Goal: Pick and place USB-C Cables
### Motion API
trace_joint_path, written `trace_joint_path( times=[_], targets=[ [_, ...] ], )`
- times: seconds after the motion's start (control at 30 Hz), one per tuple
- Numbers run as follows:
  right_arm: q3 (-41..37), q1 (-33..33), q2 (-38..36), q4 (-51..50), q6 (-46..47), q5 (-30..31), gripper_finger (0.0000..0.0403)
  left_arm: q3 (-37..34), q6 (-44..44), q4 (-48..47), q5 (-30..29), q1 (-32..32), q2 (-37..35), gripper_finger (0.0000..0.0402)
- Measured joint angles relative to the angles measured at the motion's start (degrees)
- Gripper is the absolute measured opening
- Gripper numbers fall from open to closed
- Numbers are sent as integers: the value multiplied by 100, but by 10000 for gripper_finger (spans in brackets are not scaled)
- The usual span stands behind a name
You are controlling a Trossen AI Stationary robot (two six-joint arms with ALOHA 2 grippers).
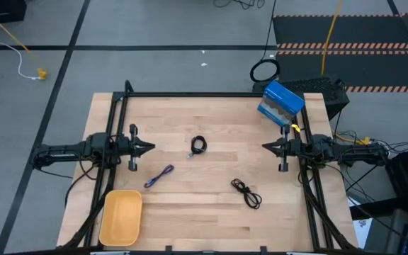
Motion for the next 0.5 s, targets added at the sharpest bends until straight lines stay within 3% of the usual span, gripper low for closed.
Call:
trace_joint_path(
  times=[0.5],
  targets=[
    [0,-1,1,0,-146,-2,0,0,0,-2,0,2,0,31]
  ],
)
